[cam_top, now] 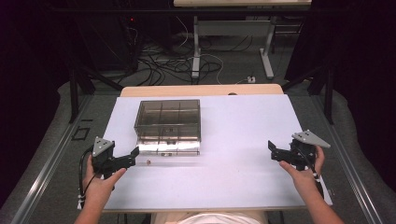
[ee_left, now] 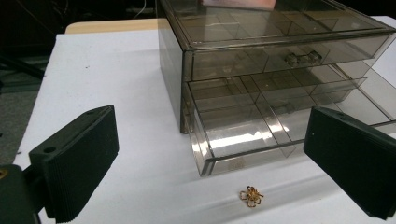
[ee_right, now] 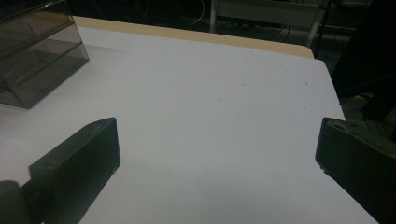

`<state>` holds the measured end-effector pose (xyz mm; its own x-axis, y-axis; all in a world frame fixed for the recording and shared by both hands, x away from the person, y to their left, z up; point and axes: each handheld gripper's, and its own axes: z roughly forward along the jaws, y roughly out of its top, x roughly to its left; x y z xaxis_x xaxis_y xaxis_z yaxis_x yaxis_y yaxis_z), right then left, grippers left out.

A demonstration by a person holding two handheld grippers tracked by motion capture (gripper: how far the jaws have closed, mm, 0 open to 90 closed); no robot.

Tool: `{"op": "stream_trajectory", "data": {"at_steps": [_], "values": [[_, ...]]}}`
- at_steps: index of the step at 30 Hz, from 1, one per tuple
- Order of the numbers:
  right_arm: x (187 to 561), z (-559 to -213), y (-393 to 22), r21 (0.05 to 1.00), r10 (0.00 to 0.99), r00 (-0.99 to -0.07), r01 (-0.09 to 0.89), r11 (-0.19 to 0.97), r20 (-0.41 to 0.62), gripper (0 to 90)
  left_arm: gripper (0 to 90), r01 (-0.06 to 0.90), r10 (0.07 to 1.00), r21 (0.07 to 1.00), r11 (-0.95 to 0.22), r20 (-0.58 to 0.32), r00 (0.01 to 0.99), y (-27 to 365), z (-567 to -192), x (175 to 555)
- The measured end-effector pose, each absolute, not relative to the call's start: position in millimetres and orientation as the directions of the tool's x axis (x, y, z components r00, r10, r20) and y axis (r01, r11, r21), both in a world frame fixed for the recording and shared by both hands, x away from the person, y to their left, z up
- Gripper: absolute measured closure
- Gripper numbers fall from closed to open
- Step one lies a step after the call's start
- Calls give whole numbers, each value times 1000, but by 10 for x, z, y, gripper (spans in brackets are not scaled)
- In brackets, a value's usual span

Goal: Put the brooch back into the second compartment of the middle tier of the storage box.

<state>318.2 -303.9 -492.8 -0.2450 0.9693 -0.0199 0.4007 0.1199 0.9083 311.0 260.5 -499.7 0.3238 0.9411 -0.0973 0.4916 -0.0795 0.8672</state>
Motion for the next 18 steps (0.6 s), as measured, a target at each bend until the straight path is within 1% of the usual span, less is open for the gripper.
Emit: {"op": "stream_trajectory", "data": {"at_steps": [7, 9, 10, 12, 13, 18], "values": [[3192, -4939, -3018, 907, 967, -252, 402, 123, -19, 0, 58, 516, 935, 849, -112, -85, 344, 2566, -5027, 3102], [3199, -4944, -3018, 902, 965, -261, 414, 126, -15, 0, 88, 524, 934, 843, -122, -82, 349, 2557, -5040, 3099], [3199, -4944, -3018, 902, 965, -261, 414, 126, -15, 0, 88, 530, 933, 838, -129, -79, 351, 2553, -5047, 3098], [3207, -4952, -3007, 902, 966, -258, 414, 120, -10, 3, 124, 532, 933, 835, -140, -68, 353, 2544, -5062, 3096], [3209, -4946, -3012, 896, 964, -264, 426, 129, -13, 4, 155, 538, 932, 831, -142, -71, 356, 2536, -5068, 3094], [3223, -4957, -2999, 899, 964, -268, 422, 118, -1, 7, 168, 547, 929, 821, -163, -59, 365, 2508, -5090, 3092]]}}
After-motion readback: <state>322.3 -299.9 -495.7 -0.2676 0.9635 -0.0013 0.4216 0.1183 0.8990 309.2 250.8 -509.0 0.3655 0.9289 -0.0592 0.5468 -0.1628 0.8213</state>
